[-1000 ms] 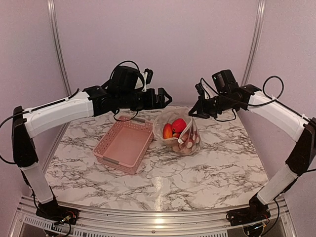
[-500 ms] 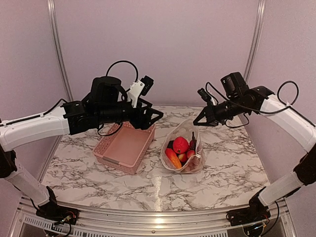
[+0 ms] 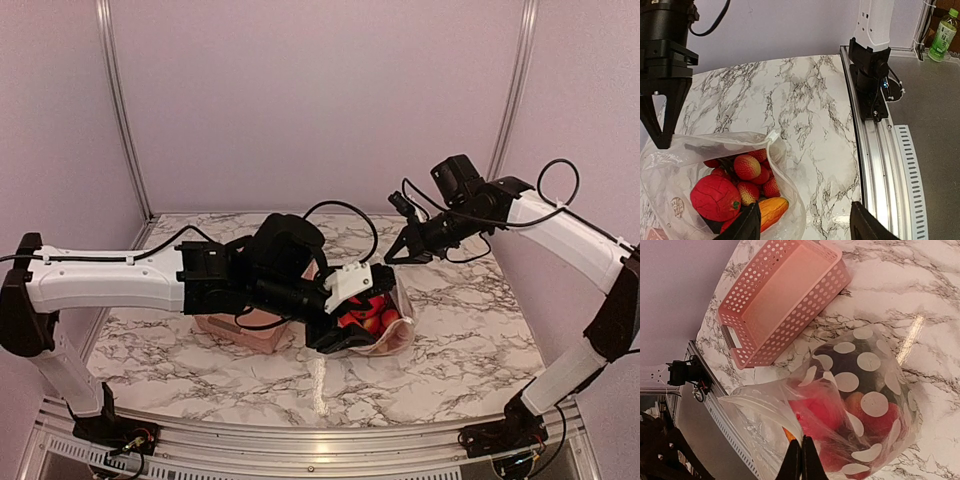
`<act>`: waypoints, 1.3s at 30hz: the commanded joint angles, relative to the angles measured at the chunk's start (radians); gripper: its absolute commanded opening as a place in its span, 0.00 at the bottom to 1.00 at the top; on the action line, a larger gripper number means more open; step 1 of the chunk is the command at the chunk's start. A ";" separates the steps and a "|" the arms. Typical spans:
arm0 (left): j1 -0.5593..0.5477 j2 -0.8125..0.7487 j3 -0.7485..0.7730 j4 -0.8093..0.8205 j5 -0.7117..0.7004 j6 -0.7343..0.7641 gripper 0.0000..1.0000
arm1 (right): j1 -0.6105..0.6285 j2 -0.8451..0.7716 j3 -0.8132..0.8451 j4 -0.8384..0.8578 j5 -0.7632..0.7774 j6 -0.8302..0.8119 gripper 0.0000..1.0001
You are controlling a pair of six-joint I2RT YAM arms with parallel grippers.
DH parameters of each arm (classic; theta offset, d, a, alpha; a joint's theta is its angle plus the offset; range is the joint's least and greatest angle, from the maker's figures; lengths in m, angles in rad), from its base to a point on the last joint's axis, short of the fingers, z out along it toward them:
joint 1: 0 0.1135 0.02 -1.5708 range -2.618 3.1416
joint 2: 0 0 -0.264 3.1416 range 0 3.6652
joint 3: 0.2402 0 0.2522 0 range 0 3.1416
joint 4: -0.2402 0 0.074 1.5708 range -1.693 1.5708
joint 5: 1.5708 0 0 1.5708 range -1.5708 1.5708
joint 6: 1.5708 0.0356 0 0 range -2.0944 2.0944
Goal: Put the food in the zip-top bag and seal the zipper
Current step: Pass from the right arm to the left
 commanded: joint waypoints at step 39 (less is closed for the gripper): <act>0.027 0.339 0.291 -0.073 -0.045 -0.228 0.03 | -0.003 -0.118 -0.041 -0.012 0.056 0.025 0.22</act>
